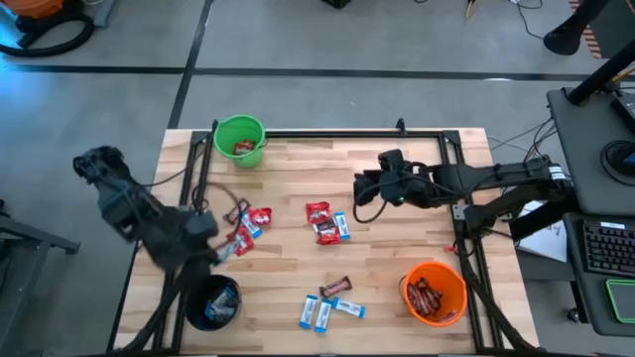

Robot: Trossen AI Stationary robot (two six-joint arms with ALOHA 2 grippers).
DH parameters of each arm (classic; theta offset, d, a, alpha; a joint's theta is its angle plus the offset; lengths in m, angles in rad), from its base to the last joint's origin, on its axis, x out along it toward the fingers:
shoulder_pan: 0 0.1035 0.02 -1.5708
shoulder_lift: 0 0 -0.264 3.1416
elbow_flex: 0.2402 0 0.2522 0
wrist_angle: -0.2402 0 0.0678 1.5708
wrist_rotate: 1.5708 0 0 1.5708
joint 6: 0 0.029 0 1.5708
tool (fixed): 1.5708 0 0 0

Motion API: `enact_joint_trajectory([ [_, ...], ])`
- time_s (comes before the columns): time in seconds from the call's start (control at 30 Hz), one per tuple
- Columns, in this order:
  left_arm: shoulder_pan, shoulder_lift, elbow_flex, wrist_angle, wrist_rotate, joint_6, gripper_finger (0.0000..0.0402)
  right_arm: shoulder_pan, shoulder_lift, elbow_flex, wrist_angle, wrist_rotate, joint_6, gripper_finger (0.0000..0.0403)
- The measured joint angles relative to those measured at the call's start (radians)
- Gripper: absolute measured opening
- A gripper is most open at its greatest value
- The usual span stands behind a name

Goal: Sort candy
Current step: Put the white chocolate into the black bucket

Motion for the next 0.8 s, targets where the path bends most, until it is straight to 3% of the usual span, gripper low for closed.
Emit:
enact_joint_trajectory([
  [0.37,-0.282,0.085,0.000,-0.039,-0.006,-0.289,0.0000,0.073,0.000,0.000,-0.053,-0.052,0.107,0.0134],
  [0.8,-0.343,0.163,0.000,-0.027,-0.010,-0.496,0.0000,0.101,0.000,0.000,-0.162,-0.053,0.151,0.0130],
])
